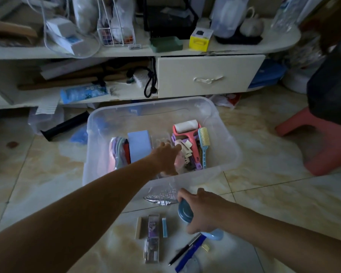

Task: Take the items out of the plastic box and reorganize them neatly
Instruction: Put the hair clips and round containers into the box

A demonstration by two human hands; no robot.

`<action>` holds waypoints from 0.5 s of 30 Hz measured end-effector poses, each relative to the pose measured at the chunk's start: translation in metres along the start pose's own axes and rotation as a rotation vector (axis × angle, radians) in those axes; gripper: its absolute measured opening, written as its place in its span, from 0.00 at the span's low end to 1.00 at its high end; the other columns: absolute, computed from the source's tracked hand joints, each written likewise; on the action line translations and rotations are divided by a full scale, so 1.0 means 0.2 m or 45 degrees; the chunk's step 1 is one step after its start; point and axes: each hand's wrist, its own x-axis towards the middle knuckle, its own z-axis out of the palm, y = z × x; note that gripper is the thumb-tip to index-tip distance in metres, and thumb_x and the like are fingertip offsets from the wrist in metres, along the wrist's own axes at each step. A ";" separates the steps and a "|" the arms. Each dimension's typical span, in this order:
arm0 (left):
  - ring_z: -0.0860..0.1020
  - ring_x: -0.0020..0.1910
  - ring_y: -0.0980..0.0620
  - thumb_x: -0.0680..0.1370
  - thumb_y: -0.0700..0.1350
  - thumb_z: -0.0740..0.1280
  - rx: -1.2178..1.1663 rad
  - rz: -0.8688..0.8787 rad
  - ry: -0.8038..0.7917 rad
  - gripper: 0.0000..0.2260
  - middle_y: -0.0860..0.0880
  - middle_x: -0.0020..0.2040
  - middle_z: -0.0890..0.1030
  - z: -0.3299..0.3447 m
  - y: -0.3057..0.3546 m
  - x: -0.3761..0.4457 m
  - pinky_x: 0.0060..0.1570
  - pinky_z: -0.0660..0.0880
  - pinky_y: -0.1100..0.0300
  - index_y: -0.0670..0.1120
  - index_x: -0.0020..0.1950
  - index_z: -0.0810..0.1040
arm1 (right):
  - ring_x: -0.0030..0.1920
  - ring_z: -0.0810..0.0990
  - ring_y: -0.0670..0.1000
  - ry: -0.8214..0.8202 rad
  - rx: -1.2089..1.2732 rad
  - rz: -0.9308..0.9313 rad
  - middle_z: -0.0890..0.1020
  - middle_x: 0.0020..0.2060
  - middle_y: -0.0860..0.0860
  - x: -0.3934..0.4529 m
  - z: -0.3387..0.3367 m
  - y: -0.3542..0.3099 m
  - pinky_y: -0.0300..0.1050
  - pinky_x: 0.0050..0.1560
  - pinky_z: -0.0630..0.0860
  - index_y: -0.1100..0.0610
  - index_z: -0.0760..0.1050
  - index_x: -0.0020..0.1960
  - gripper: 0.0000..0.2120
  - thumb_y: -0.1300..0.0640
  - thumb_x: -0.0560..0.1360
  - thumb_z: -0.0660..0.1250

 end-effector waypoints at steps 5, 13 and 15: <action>0.62 0.71 0.35 0.69 0.58 0.75 -0.067 -0.022 -0.082 0.41 0.38 0.70 0.65 0.06 -0.03 0.04 0.65 0.69 0.37 0.49 0.75 0.57 | 0.50 0.75 0.52 -0.126 0.042 0.003 0.71 0.53 0.50 -0.12 -0.20 -0.09 0.45 0.43 0.74 0.43 0.60 0.67 0.32 0.48 0.69 0.74; 0.55 0.74 0.36 0.72 0.65 0.68 -0.078 -0.002 -0.160 0.42 0.39 0.73 0.62 0.10 -0.05 0.08 0.70 0.60 0.41 0.49 0.78 0.54 | 0.42 0.81 0.51 -0.013 0.534 0.068 0.80 0.47 0.49 -0.20 -0.64 -0.05 0.51 0.43 0.82 0.39 0.71 0.62 0.18 0.48 0.75 0.70; 0.57 0.73 0.36 0.72 0.65 0.68 -0.077 -0.016 -0.144 0.43 0.38 0.73 0.62 0.10 -0.05 0.08 0.69 0.61 0.42 0.49 0.78 0.52 | 0.41 0.78 0.50 0.164 0.572 0.161 0.79 0.46 0.50 -0.10 -0.69 0.02 0.45 0.39 0.75 0.46 0.75 0.58 0.10 0.48 0.77 0.65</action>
